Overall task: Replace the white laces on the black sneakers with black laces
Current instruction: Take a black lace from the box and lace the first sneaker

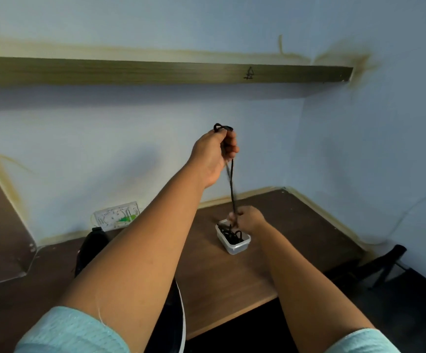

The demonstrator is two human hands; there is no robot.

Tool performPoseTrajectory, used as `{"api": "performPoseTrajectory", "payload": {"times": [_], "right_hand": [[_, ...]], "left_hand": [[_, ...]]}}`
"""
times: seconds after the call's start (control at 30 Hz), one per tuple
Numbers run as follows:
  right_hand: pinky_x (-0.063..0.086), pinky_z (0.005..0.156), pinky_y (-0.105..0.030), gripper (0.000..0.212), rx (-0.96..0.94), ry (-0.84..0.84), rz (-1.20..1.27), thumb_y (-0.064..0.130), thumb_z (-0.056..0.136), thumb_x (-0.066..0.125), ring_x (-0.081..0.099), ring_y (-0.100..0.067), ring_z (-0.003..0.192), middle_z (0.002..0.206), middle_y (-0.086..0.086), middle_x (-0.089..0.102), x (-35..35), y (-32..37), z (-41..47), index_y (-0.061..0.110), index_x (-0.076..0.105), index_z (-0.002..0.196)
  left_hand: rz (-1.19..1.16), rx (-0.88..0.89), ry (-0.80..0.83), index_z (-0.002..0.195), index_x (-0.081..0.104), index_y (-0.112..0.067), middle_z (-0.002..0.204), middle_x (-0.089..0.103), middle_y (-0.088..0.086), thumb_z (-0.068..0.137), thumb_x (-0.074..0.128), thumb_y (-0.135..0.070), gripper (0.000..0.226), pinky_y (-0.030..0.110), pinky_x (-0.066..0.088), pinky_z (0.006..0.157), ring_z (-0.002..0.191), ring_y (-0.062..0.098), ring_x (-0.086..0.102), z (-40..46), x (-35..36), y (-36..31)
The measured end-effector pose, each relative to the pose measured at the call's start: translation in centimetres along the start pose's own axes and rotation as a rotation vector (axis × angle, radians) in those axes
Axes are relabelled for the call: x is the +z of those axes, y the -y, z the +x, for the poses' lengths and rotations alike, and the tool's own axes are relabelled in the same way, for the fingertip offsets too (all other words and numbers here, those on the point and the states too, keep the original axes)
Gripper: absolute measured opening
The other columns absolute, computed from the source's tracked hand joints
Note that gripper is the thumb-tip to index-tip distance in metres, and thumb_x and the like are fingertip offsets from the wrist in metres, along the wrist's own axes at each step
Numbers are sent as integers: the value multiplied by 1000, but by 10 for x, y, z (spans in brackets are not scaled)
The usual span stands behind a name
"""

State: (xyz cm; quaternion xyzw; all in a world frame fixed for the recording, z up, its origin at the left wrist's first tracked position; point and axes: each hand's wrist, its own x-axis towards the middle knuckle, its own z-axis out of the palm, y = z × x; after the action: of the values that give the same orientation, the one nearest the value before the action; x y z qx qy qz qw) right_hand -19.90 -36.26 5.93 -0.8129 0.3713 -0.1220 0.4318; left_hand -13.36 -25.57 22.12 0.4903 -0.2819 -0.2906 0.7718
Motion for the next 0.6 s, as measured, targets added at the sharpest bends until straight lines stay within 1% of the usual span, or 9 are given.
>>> {"api": "performPoseTrajectory", "payload": {"times": [0.1, 0.17, 0.23, 0.27, 0.33, 0.37, 0.47, 0.53, 0.6], "right_hand": [[51, 77, -35, 28, 2, -200, 300, 16, 96, 50, 60, -18, 73, 78, -6, 68, -16, 22, 2, 13, 67, 74], [49, 71, -36, 30, -106, -217, 463, 10, 95, 50, 59, -23, 75, 71, -5, 65, -31, 50, -1, 15, 67, 70], [50, 68, -29, 29, -247, -149, 546, 6, 94, 48, 60, -19, 74, 74, -5, 65, -45, 79, -12, 14, 68, 75], [50, 68, -26, 28, -308, -106, 556, 5, 94, 47, 59, -16, 73, 77, -5, 64, -50, 90, -19, 13, 68, 77], [49, 66, -29, 24, -371, -97, 513, 5, 93, 48, 57, -17, 73, 81, -5, 62, -58, 103, -27, 16, 68, 85], [48, 67, -32, 24, -373, -133, 483, 4, 90, 48, 56, -19, 75, 85, -6, 62, -60, 102, -28, 19, 66, 93], [46, 78, -34, 47, -268, -208, 402, 3, 84, 50, 56, -22, 89, 94, -6, 59, -57, 75, -21, 21, 49, 127], [45, 85, -35, 66, -199, -32, 240, 13, 82, 62, 56, -25, 103, 110, -9, 57, -45, 55, -21, 23, 36, 141], [44, 84, -32, 70, -150, 120, 28, 31, 78, 73, 56, -25, 108, 115, -6, 56, -24, 43, -25, 25, 41, 139]], "left_hand": [[605, 56, -34, 103, 57, -12, 80, 58, 3, 99, 45, -14, 13, 19, 43, 59, 70, 16, 55, 4, -14, 13], [1051, 19, 32, 129, 47, -14, 107, 60, 8, 94, 57, -22, 37, 27, 47, 78, 97, 24, 59, 5, -26, 30], [1223, -64, 138, 138, 39, -16, 118, 58, 9, 90, 65, -26, 56, 32, 47, 87, 107, 26, 57, 4, -31, 46], [1181, -79, 156, 130, 47, -16, 109, 61, 7, 89, 65, -24, 45, 31, 48, 80, 97, 23, 58, 3, -30, 52], [974, -131, 128, 97, 61, -16, 76, 57, -1, 92, 56, -17, 7, 26, 39, 60, 69, 14, 50, 1, -23, 55], [884, -125, 91, 87, 62, -17, 68, 53, -3, 94, 52, -16, 13, 26, 35, 56, 63, 13, 45, 3, -21, 53], [480, -40, -21, 87, 58, -16, 65, 51, 0, 98, 41, -9, 22, 20, 32, 49, 58, 14, 42, 11, -14, 39], [150, -19, -25, 81, 54, -15, 59, 49, 2, 97, 38, 0, 27, 16, 27, 42, 48, 9, 39, 10, -4, 18], [-118, 3, 26, 78, 53, -14, 54, 51, 0, 96, 41, 1, 26, 16, 27, 40, 44, 7, 41, 5, 6, -7]]}}
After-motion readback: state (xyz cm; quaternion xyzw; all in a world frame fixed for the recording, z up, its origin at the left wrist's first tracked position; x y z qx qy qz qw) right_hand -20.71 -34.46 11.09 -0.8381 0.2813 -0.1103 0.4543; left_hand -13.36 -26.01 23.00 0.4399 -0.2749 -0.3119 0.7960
